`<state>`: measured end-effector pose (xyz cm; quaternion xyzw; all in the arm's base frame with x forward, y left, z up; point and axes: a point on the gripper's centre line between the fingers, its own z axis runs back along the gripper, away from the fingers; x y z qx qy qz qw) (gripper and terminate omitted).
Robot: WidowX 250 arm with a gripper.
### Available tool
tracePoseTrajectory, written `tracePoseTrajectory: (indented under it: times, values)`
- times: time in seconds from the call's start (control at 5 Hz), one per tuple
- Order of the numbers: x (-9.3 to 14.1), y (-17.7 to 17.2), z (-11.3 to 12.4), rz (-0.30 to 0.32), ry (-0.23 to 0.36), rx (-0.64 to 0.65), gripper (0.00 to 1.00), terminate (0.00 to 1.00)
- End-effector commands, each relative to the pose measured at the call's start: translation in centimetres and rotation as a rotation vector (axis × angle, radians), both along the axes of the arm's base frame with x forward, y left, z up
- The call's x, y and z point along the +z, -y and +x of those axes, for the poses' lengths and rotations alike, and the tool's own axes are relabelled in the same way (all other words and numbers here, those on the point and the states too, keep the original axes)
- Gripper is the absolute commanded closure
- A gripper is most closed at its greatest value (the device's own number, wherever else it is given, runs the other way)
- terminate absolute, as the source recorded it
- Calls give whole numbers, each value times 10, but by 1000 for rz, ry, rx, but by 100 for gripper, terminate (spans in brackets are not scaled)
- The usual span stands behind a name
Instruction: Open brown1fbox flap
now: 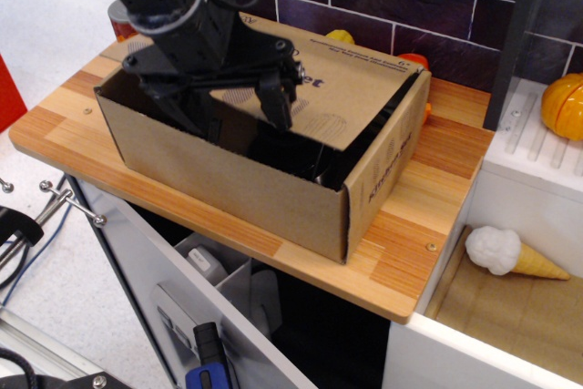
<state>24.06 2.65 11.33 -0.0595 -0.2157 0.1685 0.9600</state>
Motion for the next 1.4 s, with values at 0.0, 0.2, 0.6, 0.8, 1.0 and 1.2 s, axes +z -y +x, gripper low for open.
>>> tracePoseTrajectory:
  times: [0.0,0.2,0.6,0.8,1.0,1.2]
  values:
    - [39,-9,26,84,126,-12,0,0]
    - [50,-4,43,117,178,-5,0,0]
    - [78,13,68,143,221,43,0,0]
    - [89,20,77,164,261,60,0,0]
    - [96,25,85,184,300,73,0,0]
    - [100,26,96,214,326,63,0,0]
